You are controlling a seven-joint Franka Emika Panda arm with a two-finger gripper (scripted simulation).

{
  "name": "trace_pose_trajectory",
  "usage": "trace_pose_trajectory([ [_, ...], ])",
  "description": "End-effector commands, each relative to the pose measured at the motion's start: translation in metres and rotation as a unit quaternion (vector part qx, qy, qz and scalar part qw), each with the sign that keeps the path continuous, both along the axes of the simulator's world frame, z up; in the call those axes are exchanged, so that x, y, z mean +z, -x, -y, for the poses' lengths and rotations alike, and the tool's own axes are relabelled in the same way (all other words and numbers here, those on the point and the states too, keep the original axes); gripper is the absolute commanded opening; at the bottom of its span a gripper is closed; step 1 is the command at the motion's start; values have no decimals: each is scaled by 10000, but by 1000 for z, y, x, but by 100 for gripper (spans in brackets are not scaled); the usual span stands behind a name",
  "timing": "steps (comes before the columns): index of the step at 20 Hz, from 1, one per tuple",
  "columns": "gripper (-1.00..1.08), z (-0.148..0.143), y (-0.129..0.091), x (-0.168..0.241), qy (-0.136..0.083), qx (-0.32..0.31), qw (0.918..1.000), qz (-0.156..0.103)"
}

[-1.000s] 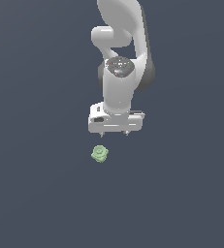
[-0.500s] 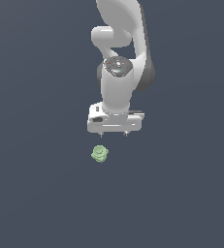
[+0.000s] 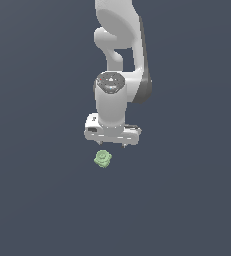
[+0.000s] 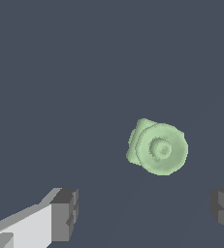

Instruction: Pick up the object and move it to a goal position.

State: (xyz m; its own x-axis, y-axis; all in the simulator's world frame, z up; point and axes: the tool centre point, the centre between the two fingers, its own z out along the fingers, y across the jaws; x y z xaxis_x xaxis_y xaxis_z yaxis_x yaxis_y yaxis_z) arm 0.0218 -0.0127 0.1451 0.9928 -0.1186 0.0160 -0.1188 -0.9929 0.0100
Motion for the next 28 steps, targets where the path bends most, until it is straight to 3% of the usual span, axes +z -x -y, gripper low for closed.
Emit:
trace_pose_trajectory([
  [1,100,10,-3,-12,-23,-372,9993,-16],
  [12,100,41,-11,-50,-69,-1540,9880,-58],
  [21,100,43,-11,-57,-69,-1636,9865,-65],
  [28,100,44,-10,-91,-70,-1659,9861,-63],
])
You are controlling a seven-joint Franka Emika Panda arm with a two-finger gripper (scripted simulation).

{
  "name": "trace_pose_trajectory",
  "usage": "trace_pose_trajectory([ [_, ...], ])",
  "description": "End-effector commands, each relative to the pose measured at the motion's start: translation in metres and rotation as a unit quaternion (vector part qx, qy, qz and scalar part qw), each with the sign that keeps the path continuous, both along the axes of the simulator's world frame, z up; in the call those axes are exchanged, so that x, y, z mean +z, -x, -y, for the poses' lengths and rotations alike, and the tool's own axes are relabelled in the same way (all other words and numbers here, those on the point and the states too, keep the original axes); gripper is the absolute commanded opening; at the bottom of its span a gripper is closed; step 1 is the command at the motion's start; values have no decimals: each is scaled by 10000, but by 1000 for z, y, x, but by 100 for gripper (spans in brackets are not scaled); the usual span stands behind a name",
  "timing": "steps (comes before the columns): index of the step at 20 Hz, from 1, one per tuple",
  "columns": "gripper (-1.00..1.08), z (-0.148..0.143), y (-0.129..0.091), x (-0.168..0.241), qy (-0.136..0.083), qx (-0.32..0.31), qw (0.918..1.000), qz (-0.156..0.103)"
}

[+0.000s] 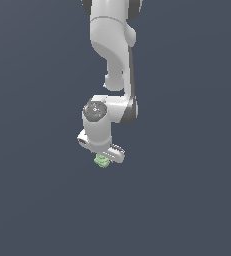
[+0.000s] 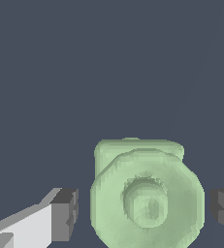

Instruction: Pick up the object and move it to a goal position.

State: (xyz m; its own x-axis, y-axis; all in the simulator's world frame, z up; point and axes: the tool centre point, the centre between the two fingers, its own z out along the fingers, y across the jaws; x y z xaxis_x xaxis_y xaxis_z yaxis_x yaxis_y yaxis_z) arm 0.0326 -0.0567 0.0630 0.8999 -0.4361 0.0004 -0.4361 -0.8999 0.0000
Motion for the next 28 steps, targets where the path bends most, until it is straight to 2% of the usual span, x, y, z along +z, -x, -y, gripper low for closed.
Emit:
trace_pose_trajectory([
  [1,100,0,1,-13,0,-6,10000,-3],
  [7,100,0,-1,-22,-1,-13,10000,-2],
  [8,-100,0,-1,-22,-1,-13,10000,-2],
  [21,-100,4,0,-21,-1,-13,10000,-2],
  [28,-100,45,3,-8,-1,-13,10000,-2],
])
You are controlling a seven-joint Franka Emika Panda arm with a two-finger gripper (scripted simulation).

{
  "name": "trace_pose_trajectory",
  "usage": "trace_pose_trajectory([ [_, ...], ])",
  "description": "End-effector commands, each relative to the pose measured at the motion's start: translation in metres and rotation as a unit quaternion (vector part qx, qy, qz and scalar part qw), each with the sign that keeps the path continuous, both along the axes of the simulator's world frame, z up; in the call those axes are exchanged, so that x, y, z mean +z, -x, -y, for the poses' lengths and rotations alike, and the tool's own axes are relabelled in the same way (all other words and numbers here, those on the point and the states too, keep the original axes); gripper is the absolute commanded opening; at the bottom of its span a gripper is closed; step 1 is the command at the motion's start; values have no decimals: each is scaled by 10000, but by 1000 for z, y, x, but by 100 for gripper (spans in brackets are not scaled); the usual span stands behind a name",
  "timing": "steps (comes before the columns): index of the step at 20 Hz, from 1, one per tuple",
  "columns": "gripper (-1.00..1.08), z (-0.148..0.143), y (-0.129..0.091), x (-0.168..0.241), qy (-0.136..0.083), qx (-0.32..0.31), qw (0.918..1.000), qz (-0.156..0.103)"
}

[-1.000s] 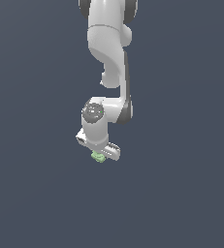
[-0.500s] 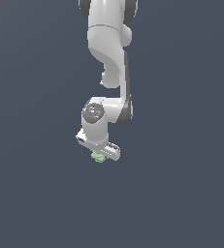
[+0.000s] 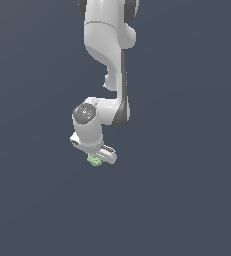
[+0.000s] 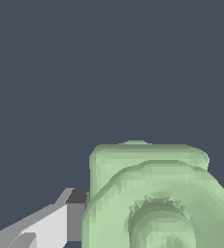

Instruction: Pick up the object and move it to a goal position.

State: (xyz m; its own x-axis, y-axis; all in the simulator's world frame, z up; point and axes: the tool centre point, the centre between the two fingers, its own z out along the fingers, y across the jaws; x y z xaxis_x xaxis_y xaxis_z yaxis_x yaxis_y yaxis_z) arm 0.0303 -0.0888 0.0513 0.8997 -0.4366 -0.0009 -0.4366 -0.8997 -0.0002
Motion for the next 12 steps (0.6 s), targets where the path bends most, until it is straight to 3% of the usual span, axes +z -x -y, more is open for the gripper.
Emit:
trace_pose_trajectory([
  [1,-100,22,1,7,3,-10,10000,4],
  [7,-100,60,3,19,3,-10,10000,4],
  [12,-100,66,2,21,3,-10,10000,4],
])
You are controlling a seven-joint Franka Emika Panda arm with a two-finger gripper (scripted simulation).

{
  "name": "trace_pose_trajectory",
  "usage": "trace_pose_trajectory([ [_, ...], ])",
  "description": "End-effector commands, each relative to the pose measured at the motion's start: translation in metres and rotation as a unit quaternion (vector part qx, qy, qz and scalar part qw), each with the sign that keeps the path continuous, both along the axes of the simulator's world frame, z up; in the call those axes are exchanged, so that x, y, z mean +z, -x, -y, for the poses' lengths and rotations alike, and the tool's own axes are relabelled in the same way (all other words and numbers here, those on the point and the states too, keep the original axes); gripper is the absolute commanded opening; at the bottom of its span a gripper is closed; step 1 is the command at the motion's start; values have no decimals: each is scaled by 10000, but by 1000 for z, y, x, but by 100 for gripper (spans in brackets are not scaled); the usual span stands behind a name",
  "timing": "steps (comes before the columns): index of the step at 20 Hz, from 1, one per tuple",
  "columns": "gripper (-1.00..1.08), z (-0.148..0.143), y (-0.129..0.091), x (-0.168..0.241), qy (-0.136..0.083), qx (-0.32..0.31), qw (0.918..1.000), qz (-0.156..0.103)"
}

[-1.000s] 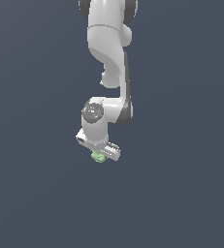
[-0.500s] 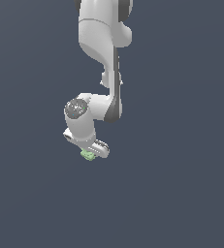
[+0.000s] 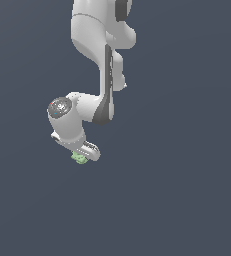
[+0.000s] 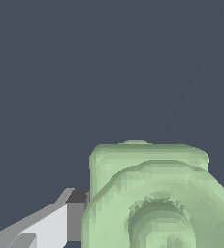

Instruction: Pick up the object and move it to a goal position.

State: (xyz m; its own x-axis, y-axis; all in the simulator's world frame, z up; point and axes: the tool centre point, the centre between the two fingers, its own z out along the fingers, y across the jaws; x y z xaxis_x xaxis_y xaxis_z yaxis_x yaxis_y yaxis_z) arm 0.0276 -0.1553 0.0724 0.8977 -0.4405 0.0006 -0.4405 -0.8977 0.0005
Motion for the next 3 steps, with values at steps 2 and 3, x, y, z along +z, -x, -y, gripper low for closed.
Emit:
trace_pose_trajectory([
  [2,-100,-3,-1,-1,-3,12,10000,-2],
  [3,-100,-3,-1,-1,-3,12,10000,-2],
])
